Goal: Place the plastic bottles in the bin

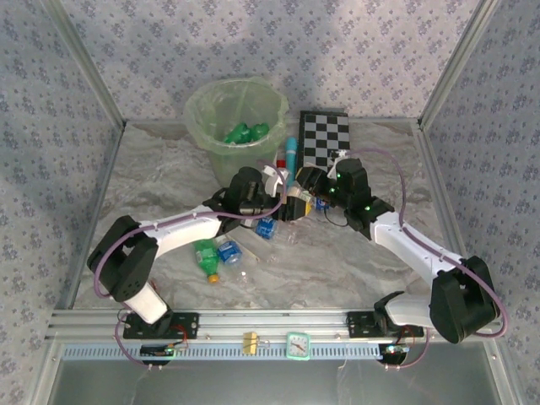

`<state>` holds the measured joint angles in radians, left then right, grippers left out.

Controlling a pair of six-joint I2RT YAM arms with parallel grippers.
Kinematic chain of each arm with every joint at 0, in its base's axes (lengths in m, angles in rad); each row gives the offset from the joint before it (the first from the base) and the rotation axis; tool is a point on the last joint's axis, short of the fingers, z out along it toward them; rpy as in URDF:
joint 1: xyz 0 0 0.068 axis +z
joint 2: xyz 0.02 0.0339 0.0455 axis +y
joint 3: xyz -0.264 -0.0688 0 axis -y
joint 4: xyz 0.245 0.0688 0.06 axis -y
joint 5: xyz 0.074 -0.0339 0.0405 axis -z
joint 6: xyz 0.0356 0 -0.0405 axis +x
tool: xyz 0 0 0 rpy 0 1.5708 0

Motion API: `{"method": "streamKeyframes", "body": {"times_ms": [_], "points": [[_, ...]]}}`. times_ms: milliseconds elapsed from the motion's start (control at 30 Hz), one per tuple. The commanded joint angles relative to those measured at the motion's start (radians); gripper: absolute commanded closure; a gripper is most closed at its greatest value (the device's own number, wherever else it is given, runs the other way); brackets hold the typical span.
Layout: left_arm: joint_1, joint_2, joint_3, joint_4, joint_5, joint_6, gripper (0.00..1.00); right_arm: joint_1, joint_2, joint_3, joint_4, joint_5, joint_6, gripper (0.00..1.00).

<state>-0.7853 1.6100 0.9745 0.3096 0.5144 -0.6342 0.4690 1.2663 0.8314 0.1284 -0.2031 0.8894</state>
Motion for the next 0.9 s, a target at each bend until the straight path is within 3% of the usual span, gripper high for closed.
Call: {"method": "streamKeyframes", "body": {"times_ms": [0, 100, 300, 567, 867], "points": [[-0.006, 0.005, 0.029, 0.008, 0.026, 0.011, 0.37, -0.006, -0.02, -0.006, 0.033, -0.007, -0.006, 0.57], [-0.006, 0.004, 0.029, -0.004, 0.01, 0.013, 0.44, -0.006, -0.022, -0.003, 0.028, -0.009, 0.0, 0.5], [-0.006, -0.018, 0.028, -0.033, -0.036, 0.027, 0.47, -0.03, -0.042, 0.018, -0.037, -0.01, -0.005, 0.15], [0.004, -0.103, 0.048, -0.164, -0.12, 0.116, 0.48, -0.145, -0.161, 0.004, -0.157, 0.015, -0.064, 0.06], [0.042, -0.221, 0.236, -0.361, -0.23, 0.352, 0.48, -0.236, -0.172, -0.067, -0.198, 0.02, -0.037, 0.02]]}}
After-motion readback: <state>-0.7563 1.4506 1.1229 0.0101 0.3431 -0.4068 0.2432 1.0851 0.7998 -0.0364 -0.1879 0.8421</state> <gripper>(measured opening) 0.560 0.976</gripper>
